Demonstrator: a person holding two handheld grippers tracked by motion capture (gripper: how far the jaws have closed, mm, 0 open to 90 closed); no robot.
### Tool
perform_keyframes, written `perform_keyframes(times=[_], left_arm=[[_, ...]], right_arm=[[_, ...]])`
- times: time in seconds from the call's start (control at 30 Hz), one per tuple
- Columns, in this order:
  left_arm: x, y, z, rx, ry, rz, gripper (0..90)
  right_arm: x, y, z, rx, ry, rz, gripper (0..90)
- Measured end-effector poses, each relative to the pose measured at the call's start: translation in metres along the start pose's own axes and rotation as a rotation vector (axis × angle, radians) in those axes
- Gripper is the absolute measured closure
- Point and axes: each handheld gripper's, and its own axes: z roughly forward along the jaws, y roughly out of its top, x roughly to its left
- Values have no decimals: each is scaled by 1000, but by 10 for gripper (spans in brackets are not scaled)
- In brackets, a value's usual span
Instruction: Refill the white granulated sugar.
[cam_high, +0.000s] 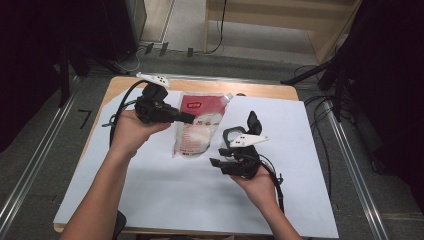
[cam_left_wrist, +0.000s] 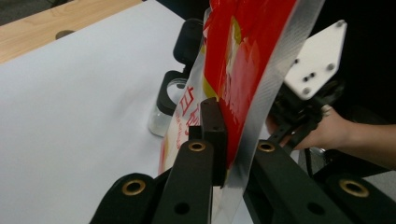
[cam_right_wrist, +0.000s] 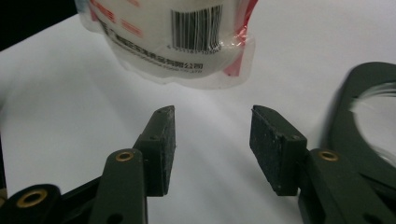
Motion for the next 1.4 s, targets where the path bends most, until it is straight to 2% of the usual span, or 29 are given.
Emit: perform_keyframes(times=[0.2, 0.33, 0.43, 0.5, 0.7, 0.77, 0.87, 0.97, 1.03, 1.07, 1.13, 1.23, 1.3, 1.4], left_arm=[[-7, -1, -7, -8, -20, -7, 900], [-10, -2, -8, -5, -25, -6, 900], [-11, -4, -7, -6, -36, -22, 900], [-11, -5, -5, -2, -56, -54, 900], [-15, -9, 3, 17, -88, -91, 900], [-17, -10, 4, 14, -93, -105, 900], [-17, -12, 4, 15, -101, -132, 900], [-11, -17, 4, -6, -116, -168, 900], [-10, -18, 4, -20, -101, -180, 900], [-10, -18, 4, -24, -59, -166, 900], [-10, -18, 3, -17, -24, -126, 900], [-12, -18, 4, -18, 13, -80, 896], [-11, -19, 5, -37, 10, -66, 888], [-8, -21, 8, -63, 17, -80, 849]], right_arm=[[11, -1, 20, 28, 8, -26, 529], [13, -3, 30, 9, 12, -27, 529], [13, -6, 34, 1, 5, -30, 533], [13, -9, 37, 1, 7, -28, 540], [12, -16, 47, -26, 3, -38, 543], [13, -17, 50, -28, -5, -55, 541], [14, -20, 54, -66, -2, -75, 540], [17, -18, 54, -90, -1, -106, 551], [23, -17, 52, -105, -21, -164, 566], [26, -17, 51, -111, -30, -180, 565], [31, -17, 51, -107, -21, -216, 567], [35, -16, 51, -87, -7, -213, 571], [36, -15, 52, -80, -2, -202, 570], [37, -13, 50, -74, 4, -195, 569]])
